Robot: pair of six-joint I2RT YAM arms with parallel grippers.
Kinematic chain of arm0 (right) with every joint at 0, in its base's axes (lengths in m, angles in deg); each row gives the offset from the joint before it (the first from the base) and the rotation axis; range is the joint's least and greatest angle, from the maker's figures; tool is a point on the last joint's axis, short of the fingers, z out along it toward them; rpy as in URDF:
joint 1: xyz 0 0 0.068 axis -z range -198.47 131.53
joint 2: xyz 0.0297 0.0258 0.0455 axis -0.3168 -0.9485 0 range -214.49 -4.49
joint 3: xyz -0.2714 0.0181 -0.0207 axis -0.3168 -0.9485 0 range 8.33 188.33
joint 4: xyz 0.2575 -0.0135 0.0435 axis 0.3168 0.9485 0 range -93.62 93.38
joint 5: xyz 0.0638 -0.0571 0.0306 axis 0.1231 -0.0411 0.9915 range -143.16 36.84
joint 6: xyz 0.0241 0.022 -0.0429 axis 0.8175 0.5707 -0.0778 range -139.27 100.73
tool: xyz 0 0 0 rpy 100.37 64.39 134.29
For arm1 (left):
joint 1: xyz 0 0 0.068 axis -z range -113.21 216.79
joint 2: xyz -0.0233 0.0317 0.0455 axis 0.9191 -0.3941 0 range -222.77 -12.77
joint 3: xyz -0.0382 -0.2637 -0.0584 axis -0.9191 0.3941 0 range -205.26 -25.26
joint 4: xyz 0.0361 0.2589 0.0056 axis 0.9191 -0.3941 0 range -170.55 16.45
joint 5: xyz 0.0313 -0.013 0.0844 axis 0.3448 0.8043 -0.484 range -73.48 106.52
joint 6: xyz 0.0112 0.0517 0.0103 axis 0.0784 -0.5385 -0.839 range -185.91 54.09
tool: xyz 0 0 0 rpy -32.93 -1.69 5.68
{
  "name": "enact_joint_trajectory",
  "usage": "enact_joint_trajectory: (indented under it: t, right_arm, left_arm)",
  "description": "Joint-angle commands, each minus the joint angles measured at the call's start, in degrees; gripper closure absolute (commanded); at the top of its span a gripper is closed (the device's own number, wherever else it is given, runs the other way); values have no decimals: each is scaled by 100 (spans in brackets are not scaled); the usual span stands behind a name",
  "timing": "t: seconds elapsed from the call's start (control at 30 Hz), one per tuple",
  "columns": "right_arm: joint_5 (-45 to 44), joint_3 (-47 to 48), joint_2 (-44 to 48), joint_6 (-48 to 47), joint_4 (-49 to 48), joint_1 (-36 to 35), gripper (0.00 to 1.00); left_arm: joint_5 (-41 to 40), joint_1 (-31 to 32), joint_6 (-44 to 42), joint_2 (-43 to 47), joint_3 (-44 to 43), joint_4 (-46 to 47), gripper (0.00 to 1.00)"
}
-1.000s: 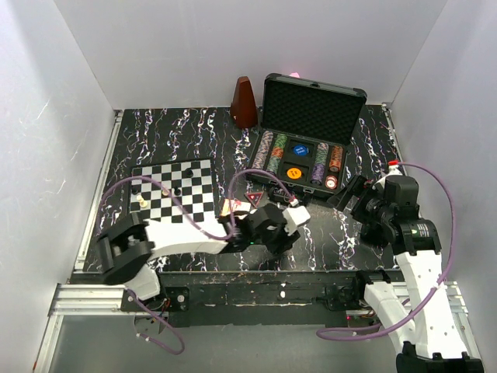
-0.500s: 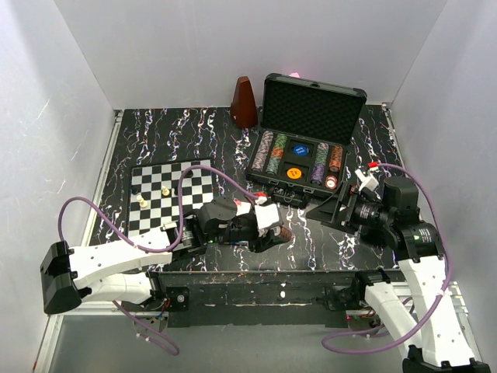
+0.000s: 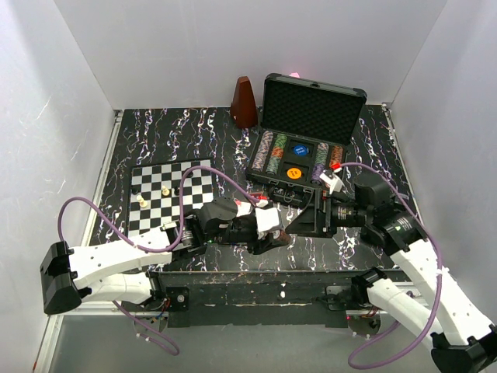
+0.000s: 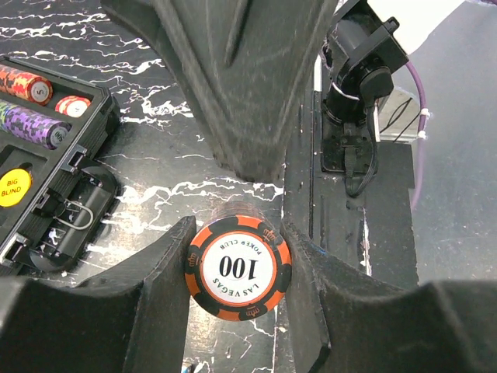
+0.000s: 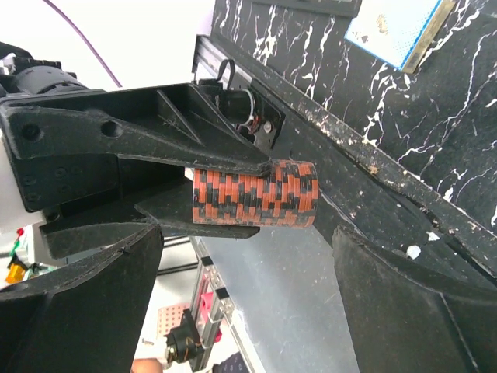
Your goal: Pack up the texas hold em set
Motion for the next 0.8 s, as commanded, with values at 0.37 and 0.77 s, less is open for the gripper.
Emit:
enact_joint_trajectory:
  t: [0.37,0.77]
  right_arm:
    - [10,-183,-534,159,-788,-569,5]
    - [81,-209,-728,370,-1105,-894,11]
  left_arm:
    - [139,-14,36,159,-119,529,100]
    - [16,-14,-26,150,-66,538,100]
